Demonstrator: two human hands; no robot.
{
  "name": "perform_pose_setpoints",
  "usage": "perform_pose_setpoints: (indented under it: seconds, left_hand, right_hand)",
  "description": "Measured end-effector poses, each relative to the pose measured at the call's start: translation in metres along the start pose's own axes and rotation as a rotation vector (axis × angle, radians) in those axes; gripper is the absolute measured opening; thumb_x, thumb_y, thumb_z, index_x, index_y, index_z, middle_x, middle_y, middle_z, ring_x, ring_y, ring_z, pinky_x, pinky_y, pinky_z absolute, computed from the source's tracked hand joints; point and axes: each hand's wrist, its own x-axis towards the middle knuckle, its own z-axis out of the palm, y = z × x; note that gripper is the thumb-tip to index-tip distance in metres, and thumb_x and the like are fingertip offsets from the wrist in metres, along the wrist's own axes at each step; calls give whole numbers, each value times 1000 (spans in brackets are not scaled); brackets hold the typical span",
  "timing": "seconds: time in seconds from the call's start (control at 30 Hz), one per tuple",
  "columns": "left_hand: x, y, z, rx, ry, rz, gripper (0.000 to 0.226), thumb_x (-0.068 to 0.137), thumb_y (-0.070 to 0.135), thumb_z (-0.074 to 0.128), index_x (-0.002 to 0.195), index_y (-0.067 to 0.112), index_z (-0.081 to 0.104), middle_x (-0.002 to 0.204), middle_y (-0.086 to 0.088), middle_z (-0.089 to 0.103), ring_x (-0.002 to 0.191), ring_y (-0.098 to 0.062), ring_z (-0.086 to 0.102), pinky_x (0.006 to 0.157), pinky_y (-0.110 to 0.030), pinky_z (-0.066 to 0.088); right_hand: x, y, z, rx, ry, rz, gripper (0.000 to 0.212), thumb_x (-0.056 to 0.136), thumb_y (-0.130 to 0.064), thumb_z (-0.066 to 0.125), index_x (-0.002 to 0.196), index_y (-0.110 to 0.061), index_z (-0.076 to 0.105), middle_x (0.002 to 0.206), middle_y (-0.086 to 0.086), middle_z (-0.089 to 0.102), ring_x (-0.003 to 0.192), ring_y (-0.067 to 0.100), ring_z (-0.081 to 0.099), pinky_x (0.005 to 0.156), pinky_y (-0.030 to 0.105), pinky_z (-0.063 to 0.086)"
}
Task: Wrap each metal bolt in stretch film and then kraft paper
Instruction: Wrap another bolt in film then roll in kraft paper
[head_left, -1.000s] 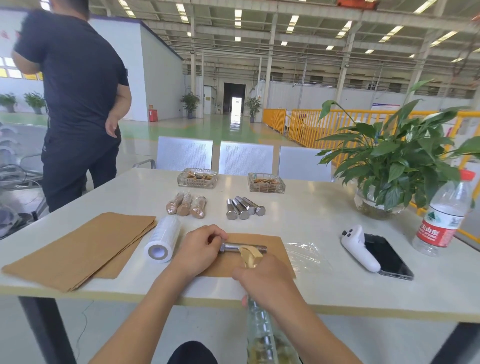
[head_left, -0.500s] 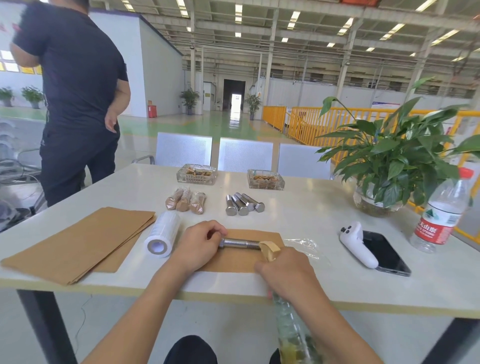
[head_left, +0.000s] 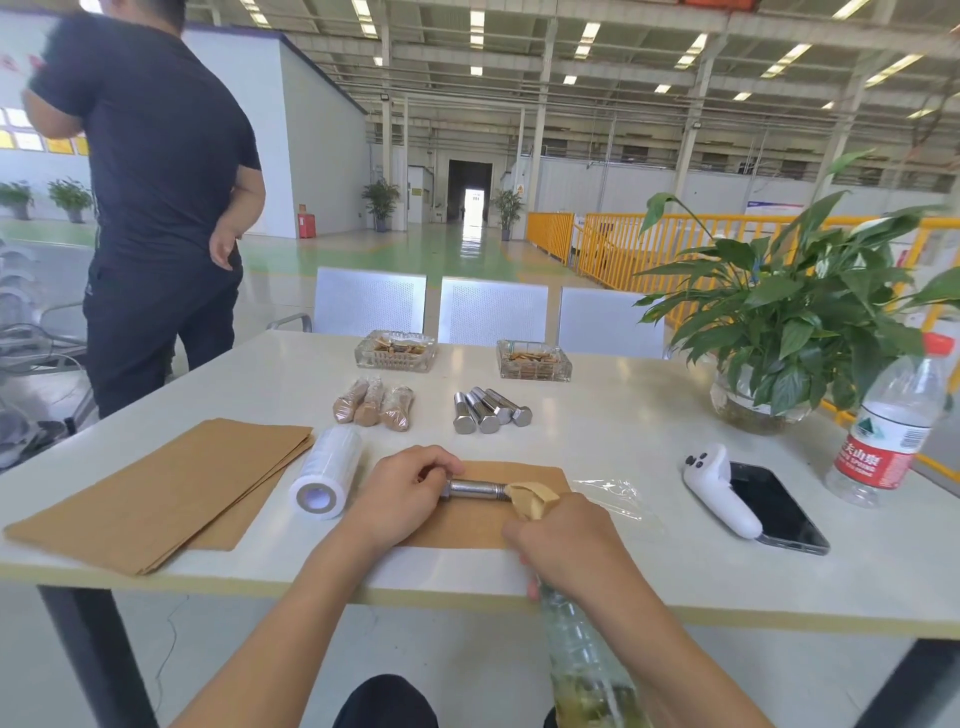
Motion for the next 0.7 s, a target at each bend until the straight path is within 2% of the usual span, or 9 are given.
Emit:
perform_pose_setpoints:
  seconds: [0.17,0.27,0.33,0.4,0.47,0.5,0.6,0.67,0.7]
  left_hand:
    - [-1,1,0,0,-9,-11,33,96,7,52,94,32,73,101,10,72,94,-7,62,76,-11,41]
    - [-2,2,0,0,-9,-9,33,96,6,51,94,30,74,102,10,73,93,-7,62,76,-11,41]
    - [-1,2,0,-3,-16,-13,33,96,6,51,94,30,74,102,9,73,94,-10,63,79,-16,44]
    - [-1,1,-1,-3,-19,-17,33,96,7,51,94,31,74,102,9,73,95,-10,63,84,-21,46]
    - [-1,1,-1,9,-21,-16,33,96,8,52,94,32,73,102,10,73,97,-9,62,86,-22,46]
    - [-1,1,-1,10,-19,-17,33,96,8,52,93,32,73,102,10,72,97,-8,62,85,-21,46]
    - [-1,1,-1,4,-15,-23,32,96,9,51,92,32,73,101,9,72,95,-10,62,84,-21,46]
    - [-1,0,-1,6,-12,-26,32,96,9,52,92,33,73,101,10,72,94,-8,62,82,-18,46]
    - [-2,1,-1,5,-11,-25,32,96,10,52,92,33,73,101,10,72,94,-8,62,82,-18,45]
  right_hand:
    - [0,-15,11,-18,-44,-61,19,76,-33,58,85,-17,62,58,2,73,54,16,71,59,27,55]
    - [0,-24,16,-40,-30,-78,13,77,-33,59,80,-20,59,53,-1,70,47,12,67,47,23,45]
    - [-1,-27,20,-68,-40,-66,17,80,-37,56,79,-20,60,61,1,72,46,11,66,46,22,40]
    - [-2,-25,22,-125,5,-70,22,81,-41,55,84,-19,61,77,2,74,56,13,68,52,24,42]
    - [-1,-21,21,-216,73,-99,28,81,-44,56,95,-21,64,94,0,72,81,20,67,63,28,44]
    - [-1,-19,19,-254,84,-108,28,80,-44,56,97,-22,64,98,-1,71,87,22,65,65,29,43]
    - [0,-12,13,-284,94,-102,17,79,-37,55,85,-21,58,81,-5,65,75,18,58,59,28,39]
    - [2,-7,8,-337,146,-98,20,81,-40,57,95,-25,61,80,-10,50,79,22,52,66,31,39]
    - [3,-4,5,-363,163,-89,22,83,-42,57,100,-28,61,84,-10,48,85,24,51,71,32,39]
